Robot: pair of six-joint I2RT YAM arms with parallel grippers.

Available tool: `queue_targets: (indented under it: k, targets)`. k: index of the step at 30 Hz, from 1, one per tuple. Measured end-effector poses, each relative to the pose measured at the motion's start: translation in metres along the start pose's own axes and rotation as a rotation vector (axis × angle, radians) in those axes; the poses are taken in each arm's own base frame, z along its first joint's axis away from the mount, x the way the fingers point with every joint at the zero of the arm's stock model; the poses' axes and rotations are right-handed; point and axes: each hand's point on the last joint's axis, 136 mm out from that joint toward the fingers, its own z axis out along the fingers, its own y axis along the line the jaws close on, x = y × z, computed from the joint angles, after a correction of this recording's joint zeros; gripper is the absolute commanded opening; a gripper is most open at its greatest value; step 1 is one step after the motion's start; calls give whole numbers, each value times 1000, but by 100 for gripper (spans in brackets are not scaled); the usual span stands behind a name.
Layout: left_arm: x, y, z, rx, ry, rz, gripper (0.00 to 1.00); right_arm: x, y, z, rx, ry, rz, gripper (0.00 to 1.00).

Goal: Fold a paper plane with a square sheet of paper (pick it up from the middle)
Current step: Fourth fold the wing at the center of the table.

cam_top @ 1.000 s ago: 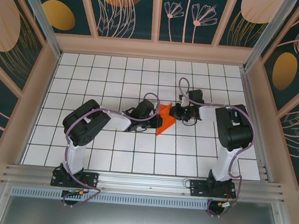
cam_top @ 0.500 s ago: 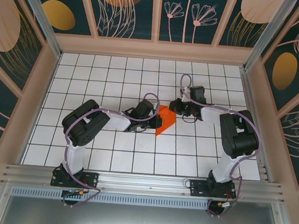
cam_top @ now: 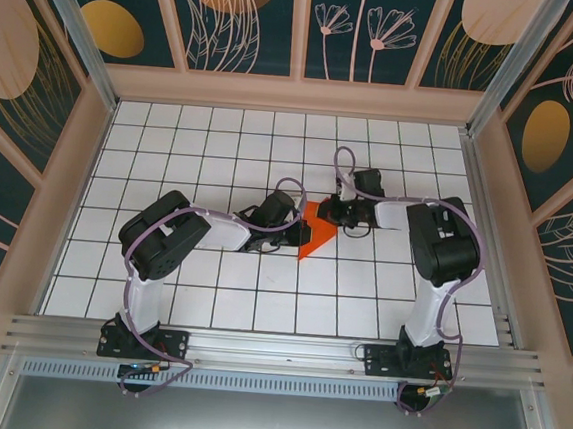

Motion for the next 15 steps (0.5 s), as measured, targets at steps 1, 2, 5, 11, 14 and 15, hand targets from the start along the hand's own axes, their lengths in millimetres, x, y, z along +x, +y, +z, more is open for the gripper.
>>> queue_targets:
  k: [1, 2, 5, 11, 14, 15]
  targets:
    - [0, 0, 0, 1, 1, 0, 0, -8, -4, -2, 8, -18, 7, 0]
    - [0, 0, 0, 0, 0, 0, 0, -18, -11, -5, 19, -45, 14, 0]
    - [0, 0, 0, 1, 1, 0, 0, -47, -32, -13, 57, -118, 41, 0]
    - [0, 0, 0, 1, 4, -1, 0, -77, -47, -30, 95, -199, 57, 0]
    - [0, 0, 0, -1, 6, -2, 0, -71, -31, -39, 78, -207, 32, 0]
    - [0, 0, 0, -3, 7, -2, 0, -67, -22, -43, 68, -208, 18, 0]
